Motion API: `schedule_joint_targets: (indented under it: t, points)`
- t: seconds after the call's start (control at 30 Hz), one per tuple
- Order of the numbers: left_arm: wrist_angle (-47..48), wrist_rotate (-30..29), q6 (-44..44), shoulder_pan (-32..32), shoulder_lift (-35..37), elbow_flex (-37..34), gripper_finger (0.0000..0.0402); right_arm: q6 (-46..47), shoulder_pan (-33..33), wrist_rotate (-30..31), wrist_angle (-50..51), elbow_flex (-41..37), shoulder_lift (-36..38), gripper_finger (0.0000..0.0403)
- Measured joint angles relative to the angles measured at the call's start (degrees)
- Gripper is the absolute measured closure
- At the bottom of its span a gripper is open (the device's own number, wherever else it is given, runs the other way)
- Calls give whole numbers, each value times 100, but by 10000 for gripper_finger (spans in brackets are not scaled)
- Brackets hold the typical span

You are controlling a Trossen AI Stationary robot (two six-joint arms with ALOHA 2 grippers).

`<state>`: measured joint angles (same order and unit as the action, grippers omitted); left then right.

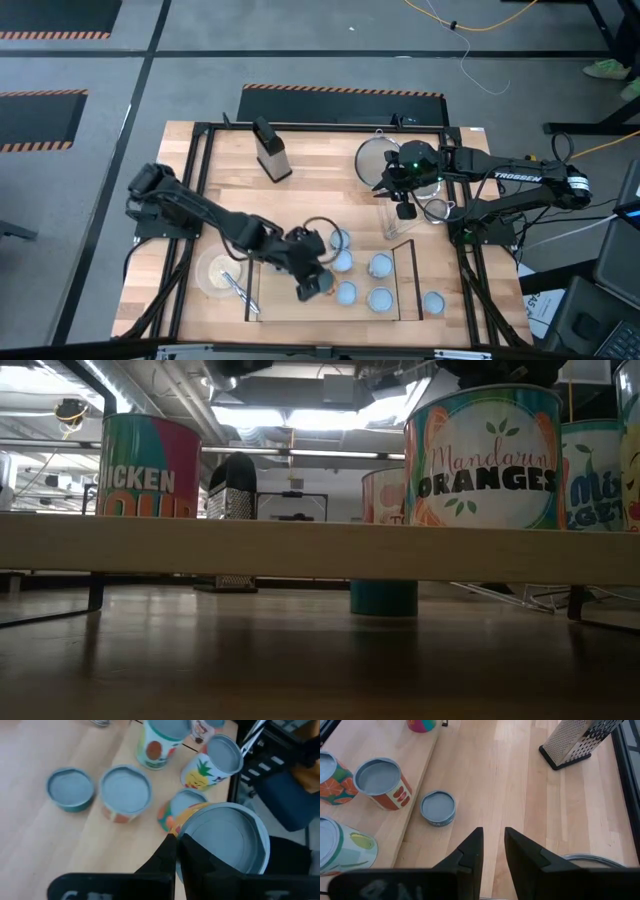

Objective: Pick and place cans onto a shelf
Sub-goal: Put the canned pineapple rings on the shelf

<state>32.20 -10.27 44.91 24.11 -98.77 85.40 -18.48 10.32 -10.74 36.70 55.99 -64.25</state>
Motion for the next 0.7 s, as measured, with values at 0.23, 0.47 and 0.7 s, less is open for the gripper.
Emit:
schedule_joint_targets:
  t: [0.23,0.47,0.7]
  points:
    - [1031,-141,320,289,-1045,1364,400,2,-1,1,1,0,0,320]
    - [1513,-264,1010,547,-1636,1724,400,4,-2,0,16,0,0,320]
    - [1804,-228,1608,710,-1993,1723,400,4,-2,1,19,0,0,320]
